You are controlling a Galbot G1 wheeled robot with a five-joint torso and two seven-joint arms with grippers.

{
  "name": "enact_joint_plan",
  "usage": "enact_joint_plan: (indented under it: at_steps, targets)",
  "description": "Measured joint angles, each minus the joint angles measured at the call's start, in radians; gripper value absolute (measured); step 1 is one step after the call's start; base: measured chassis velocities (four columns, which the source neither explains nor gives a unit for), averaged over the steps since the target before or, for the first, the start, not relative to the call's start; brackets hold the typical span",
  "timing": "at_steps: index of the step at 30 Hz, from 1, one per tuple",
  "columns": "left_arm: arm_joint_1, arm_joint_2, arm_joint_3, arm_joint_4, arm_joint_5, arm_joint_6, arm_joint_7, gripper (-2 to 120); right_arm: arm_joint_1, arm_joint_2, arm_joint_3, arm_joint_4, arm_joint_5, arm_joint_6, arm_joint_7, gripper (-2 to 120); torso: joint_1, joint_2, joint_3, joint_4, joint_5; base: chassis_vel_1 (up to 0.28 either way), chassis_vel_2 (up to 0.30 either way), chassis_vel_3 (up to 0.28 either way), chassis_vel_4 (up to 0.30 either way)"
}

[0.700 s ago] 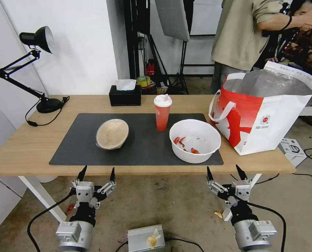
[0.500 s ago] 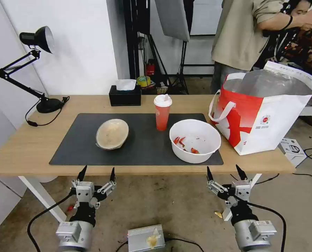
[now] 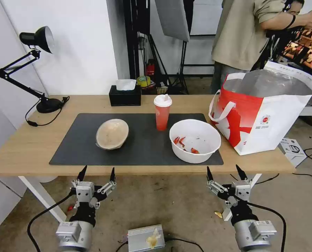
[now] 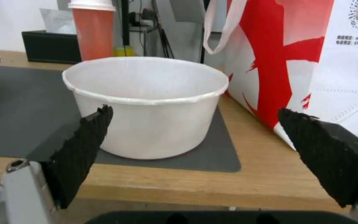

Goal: Pick up the trash from the table and place it into the takeout bag.

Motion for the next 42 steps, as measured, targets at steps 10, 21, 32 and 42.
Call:
enact_joint_plan:
  at_steps: [10,21,32,42]
  targets:
    - [0.019,0.032,-0.034,-0.006,-0.052,-0.028,-0.033,100,0.003,-0.024,0.008,0.0,0.023,-0.005,0.005,100,0.0,0.0,0.0,-0.0003,0.0002,0.0,0.0,0.0,0.0]
    - [0.122,0.188,-0.199,-0.04,-0.335,-0.247,-0.191,100,0.06,-0.331,0.139,0.002,0.32,-0.132,0.088,100,0.0,0.0,0.0,0.0,-0.0001,0.0,0.0,0.0,0.0]
    - [0.133,0.185,-0.206,-0.051,-0.335,-0.264,-0.168,100,0.096,-0.571,0.238,0.019,0.54,-0.215,0.126,100,0.0,0.0,0.0,-0.0003,0.0007,0.0,0.0,0.0,0.0]
    - [0.149,0.162,-0.151,-0.068,-0.309,-0.263,-0.137,100,0.172,-0.715,0.183,0.037,0.606,-0.242,0.079,100,0.0,0.0,0.0,0.0,0.0001,0.0,0.0,0.0,0.0]
